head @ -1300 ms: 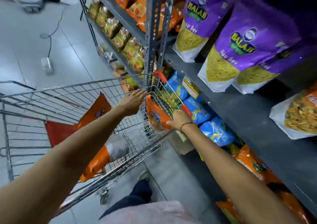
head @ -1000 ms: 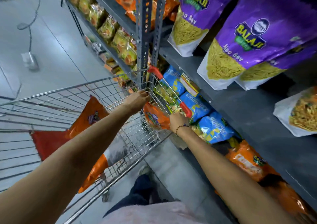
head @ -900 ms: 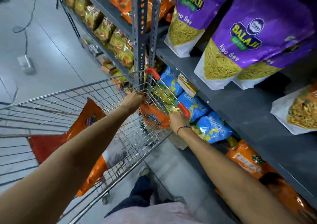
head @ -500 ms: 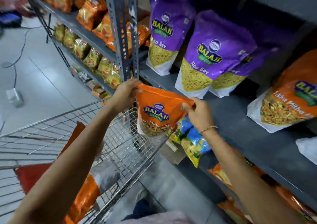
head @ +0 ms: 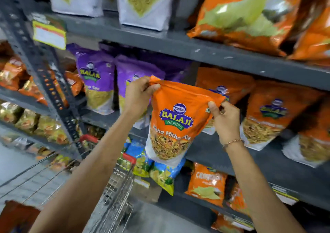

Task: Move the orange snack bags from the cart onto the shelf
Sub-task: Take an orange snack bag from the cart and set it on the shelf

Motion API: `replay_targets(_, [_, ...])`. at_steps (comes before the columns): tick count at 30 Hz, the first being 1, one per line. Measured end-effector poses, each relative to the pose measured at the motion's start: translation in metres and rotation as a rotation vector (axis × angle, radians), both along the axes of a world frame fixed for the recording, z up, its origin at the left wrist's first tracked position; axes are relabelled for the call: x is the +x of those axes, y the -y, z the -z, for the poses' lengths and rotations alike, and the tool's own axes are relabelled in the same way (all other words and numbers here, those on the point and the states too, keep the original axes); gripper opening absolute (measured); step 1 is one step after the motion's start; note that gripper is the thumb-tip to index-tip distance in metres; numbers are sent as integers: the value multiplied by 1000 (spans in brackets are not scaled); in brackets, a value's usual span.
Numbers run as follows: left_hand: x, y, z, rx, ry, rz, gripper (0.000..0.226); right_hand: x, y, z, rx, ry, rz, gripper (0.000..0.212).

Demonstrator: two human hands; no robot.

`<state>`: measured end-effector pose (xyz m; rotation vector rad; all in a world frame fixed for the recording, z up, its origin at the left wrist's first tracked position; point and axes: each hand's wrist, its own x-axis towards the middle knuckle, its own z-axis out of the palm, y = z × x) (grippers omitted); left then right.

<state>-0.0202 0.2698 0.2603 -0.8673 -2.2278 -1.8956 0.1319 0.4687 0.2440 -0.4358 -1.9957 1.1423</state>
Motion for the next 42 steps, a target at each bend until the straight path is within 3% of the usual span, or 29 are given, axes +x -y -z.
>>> replay_targets(5, [23,-75,-2,22,13,65,9,40,-53,-5,37,-37,145,33])
replay_targets(7, [29,-100,0,57,54,104,2,49,-68,-10,45,-38,178,38])
replay_targets(11, [31,-133,6,60,106,89,20,55,-96,-11,41,6,210,38])
replay_targets(17, [38,-161,0,46,123,43,20,50,-126,-13,46,50,212,24])
replay_targets(22, [41,-165,2,14,98,16,23,52,-128,-14,62,37,211,37])
replay_targets(25, [41,-161,6,17,84,25,23,55,-123,-13,56,56,197,31])
replay_targets(27, [43,-159,8,-1,91,24,30,55,-117,-11,-3,23,201,16])
replay_targets(29, [46,-153,10,-27,91,12,38,56,-102,-5,-60,-88,292,30])
replay_targets(32, [53,-130,22,-11,60,-46,36,57,-60,13,113,-337,464,26])
replay_targets(35, [61,-81,50,-77,56,-117,17,45,-11,44,203,-283,142,9])
replay_targets(38, [70,-12,85,-211,143,-163,8,20,39,79,141,26,-284,5])
replay_targets(42, [81,97,128,-379,269,-276,14,-18,110,123,153,356,-676,2])
